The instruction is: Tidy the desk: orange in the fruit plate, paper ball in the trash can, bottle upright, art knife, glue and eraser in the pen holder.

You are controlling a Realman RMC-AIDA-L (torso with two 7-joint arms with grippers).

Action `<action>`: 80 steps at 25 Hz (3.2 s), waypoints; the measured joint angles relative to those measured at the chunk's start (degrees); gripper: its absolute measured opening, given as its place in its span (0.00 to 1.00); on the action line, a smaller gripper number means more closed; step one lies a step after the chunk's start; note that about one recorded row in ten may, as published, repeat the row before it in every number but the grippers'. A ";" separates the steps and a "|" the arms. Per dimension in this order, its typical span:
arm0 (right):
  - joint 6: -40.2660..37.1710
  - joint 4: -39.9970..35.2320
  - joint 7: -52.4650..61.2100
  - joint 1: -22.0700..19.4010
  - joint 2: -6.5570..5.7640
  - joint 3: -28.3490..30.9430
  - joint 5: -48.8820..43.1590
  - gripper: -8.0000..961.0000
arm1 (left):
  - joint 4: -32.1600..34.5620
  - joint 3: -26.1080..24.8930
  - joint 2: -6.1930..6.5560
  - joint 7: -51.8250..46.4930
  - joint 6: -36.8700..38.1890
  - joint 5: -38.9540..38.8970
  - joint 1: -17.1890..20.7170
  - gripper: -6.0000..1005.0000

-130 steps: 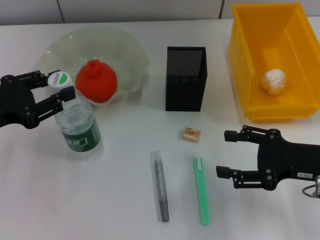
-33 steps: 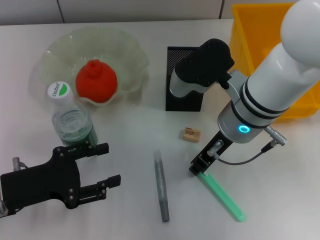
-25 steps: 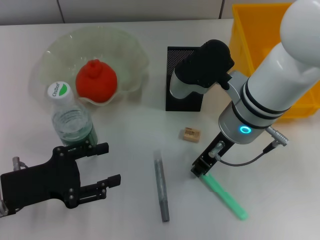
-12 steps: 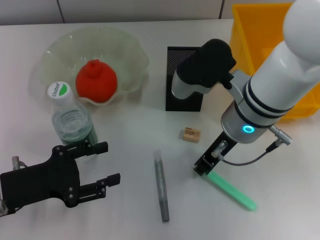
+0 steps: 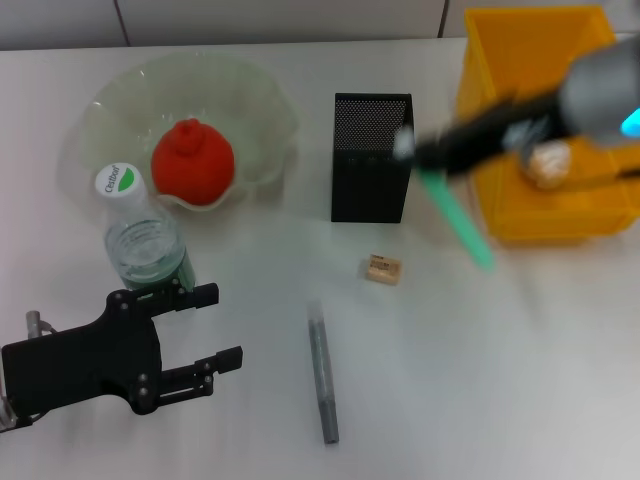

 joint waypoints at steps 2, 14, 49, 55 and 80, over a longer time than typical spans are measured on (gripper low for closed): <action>3.12 -1.32 -3.01 -2.16 0.01 1.72 4.18 0.19 | 0.00 0.01 0.00 -0.01 0.01 0.01 0.00 0.72; 22.31 28.45 -53.34 -4.47 -0.03 4.69 50.91 0.19 | 0.00 0.01 -0.08 -0.03 -0.26 0.02 -0.02 0.72; 5.29 14.01 -16.22 -1.01 0.04 1.03 7.76 0.65 | 0.00 0.01 -0.04 -0.03 -0.30 0.02 0.20 0.72; 1.10 18.30 -7.78 6.97 -0.02 -7.91 -5.61 0.76 | 0.00 0.00 -0.01 -0.03 -0.30 0.02 0.17 0.72; 10.46 42.43 -7.79 18.70 0.26 -15.92 -6.24 0.64 | 0.00 -0.10 -0.01 -0.02 -0.30 0.02 0.07 0.72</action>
